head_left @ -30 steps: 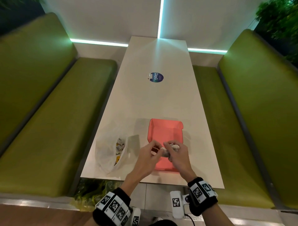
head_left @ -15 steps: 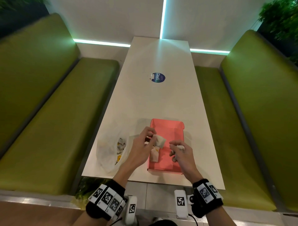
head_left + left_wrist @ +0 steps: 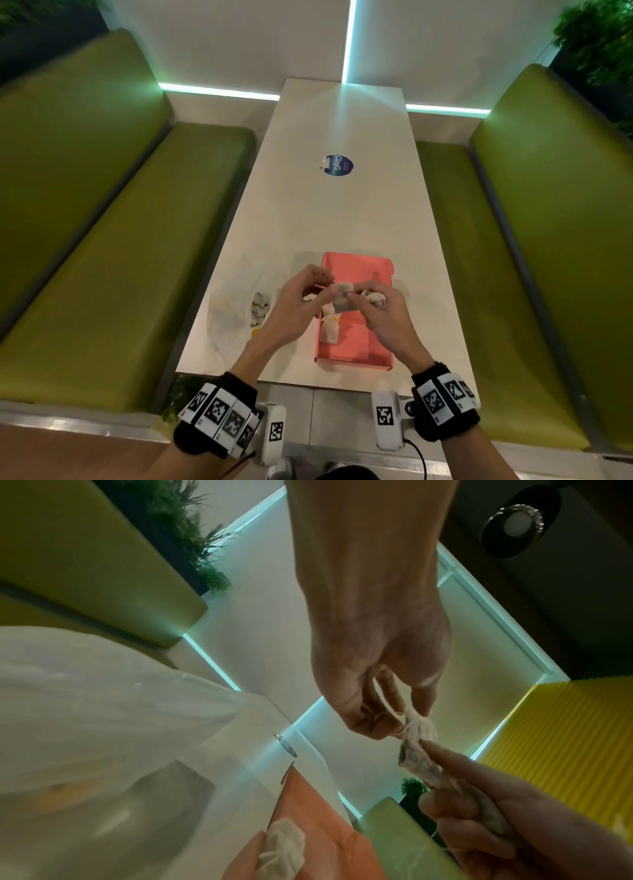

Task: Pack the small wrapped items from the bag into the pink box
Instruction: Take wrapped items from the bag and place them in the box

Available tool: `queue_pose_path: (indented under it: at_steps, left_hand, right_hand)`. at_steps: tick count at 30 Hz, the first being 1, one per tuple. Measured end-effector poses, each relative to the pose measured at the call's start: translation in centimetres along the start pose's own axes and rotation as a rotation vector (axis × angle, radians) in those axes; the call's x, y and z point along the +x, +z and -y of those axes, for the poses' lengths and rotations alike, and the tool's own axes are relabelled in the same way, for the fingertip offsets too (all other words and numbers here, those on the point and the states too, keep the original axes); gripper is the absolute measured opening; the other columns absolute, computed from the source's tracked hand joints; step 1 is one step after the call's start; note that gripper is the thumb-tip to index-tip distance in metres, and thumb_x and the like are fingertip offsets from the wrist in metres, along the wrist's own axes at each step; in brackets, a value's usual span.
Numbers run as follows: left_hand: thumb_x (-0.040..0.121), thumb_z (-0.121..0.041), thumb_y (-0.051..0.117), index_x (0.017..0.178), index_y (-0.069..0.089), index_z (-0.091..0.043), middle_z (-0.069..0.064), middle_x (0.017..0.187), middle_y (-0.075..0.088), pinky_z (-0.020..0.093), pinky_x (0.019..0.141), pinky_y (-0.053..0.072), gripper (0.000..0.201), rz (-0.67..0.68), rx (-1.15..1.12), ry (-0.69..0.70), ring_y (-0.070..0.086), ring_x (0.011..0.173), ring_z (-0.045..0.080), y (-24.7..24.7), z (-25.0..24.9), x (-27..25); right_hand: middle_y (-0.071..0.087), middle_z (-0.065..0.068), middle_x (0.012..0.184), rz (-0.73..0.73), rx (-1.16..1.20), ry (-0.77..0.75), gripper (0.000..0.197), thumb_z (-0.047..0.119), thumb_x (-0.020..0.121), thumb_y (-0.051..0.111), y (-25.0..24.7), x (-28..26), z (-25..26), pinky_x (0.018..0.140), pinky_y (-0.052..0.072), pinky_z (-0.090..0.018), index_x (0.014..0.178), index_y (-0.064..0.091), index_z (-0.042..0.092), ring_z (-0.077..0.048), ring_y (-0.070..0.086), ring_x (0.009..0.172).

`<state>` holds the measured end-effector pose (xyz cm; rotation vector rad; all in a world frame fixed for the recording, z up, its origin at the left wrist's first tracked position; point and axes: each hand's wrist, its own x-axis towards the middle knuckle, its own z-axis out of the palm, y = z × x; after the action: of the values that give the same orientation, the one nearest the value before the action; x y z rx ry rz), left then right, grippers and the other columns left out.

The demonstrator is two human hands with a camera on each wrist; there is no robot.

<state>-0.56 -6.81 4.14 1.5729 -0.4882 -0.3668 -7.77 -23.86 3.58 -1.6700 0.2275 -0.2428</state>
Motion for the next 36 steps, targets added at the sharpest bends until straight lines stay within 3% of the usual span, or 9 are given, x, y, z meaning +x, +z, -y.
queue_pose_path:
  at_steps: [8, 12, 15, 18, 22, 24, 29, 32, 36]
  left_hand:
    - [0.092, 0.000, 0.064, 0.097, 0.064, -0.003, 0.000, 0.078, 0.069, 0.016, 0.059, 0.045, 0.006, -0.082, -0.006, -0.001, 0.064, 0.069, 0.009, 0.8, 0.5, -0.5]
    - [0.092, -0.011, 0.069, 0.102, 0.061, -0.017, -0.006, 0.092, 0.069, 0.022, 0.060, 0.049, 0.013, -0.128, 0.070, -0.017, 0.066, 0.079, 0.008, 0.8, 0.8, -1.0]
    - [0.092, -0.015, 0.069, 0.097, 0.058, -0.029, -0.010, 0.098, 0.064, 0.017, 0.061, 0.047, 0.019, -0.270, 0.220, 0.052, 0.061, 0.083, 0.004, 1.5, 0.4, -1.9]
    - [0.093, -0.023, 0.068, 0.098, 0.060, -0.030, -0.008, 0.100, 0.065, 0.019, 0.063, 0.047, 0.012, -0.213, 0.197, 0.086, 0.062, 0.088, 0.007, 2.7, -0.3, -2.3]
    - [0.095, -0.021, 0.065, 0.103, 0.065, -0.018, -0.006, 0.096, 0.070, 0.029, 0.068, 0.052, 0.008, -0.198, 0.073, 0.013, 0.067, 0.090, 0.009, 3.4, -0.3, -2.0]
    - [0.098, -0.018, 0.060, 0.101, 0.066, -0.016, -0.007, 0.093, 0.072, 0.033, 0.068, 0.055, 0.007, -0.239, 0.068, 0.011, 0.068, 0.086, 0.010, 3.1, -0.1, -1.9]
    - [0.100, -0.018, 0.057, 0.097, 0.064, -0.019, -0.008, 0.089, 0.072, 0.023, 0.060, 0.047, 0.008, -0.217, 0.089, 0.016, 0.067, 0.084, 0.010, 1.2, 0.1, -1.7]
    - [0.101, -0.017, 0.057, 0.096, 0.064, -0.016, -0.008, 0.084, 0.071, 0.021, 0.058, 0.045, 0.008, -0.166, 0.071, 0.013, 0.066, 0.077, 0.009, 0.7, -0.1, -1.6]
    - [0.100, -0.017, 0.059, 0.105, 0.057, -0.014, -0.004, 0.092, 0.069, 0.017, 0.058, 0.044, 0.006, -0.128, 0.017, 0.008, 0.069, 0.078, 0.011, 0.8, -0.5, -1.5]
  right_hand:
    - [0.057, 0.014, 0.056, -0.004, 0.046, 0.029, 0.009, 0.009, 0.091, 0.069, 1.0, -0.7, -0.3, 0.049, 0.036, -0.012, 0.089, 0.071, 0.001, 0.000, 0.047, 0.048]
    - [0.058, 0.012, 0.056, -0.050, 0.041, 0.040, 0.008, 0.010, 0.091, 0.070, 1.1, -0.8, -0.3, 0.050, 0.037, -0.016, 0.084, 0.071, 0.006, -0.002, 0.046, 0.049]
    - [0.070, 0.007, 0.074, -0.160, -0.051, -0.023, 0.006, 0.014, 0.089, 0.073, 1.4, -0.9, -0.1, 0.061, 0.046, -0.021, 0.083, 0.073, 0.014, -0.007, 0.061, 0.067]
    - [0.069, 0.005, 0.083, -0.237, -0.224, -0.131, 0.010, 0.013, 0.087, 0.075, 2.1, -1.1, -0.4, 0.066, 0.050, -0.023, 0.083, 0.070, 0.020, -0.010, 0.063, 0.077]
    - [0.062, 0.003, 0.085, -0.233, -0.440, -0.322, 0.017, -0.001, 0.080, 0.077, 3.2, -1.5, -0.2, 0.065, 0.042, -0.007, 0.088, 0.070, 0.013, 0.000, 0.058, 0.076]
    - [0.062, 0.004, 0.086, -0.175, -0.434, -0.350, 0.015, 0.002, 0.079, 0.079, 3.5, -1.6, 0.1, 0.068, 0.041, -0.003, 0.090, 0.072, 0.009, 0.005, 0.058, 0.078]
    - [0.066, 0.000, 0.088, -0.217, -0.225, -0.227, 0.017, 0.018, 0.081, 0.081, 2.2, -1.8, 1.1, 0.066, 0.050, -0.019, 0.095, 0.071, 0.020, -0.010, 0.062, 0.076]
    - [0.063, 0.000, 0.094, -0.190, -0.177, -0.143, 0.025, 0.022, 0.084, 0.078, 1.6, -1.1, 1.8, 0.066, 0.050, -0.018, 0.106, 0.069, 0.024, -0.010, 0.060, 0.080]
    - [0.066, 0.004, 0.088, -0.058, -0.183, -0.112, 0.011, 0.013, 0.090, 0.070, 2.0, -0.4, 2.2, 0.070, 0.044, -0.012, 0.088, 0.071, 0.024, -0.001, 0.060, 0.080]
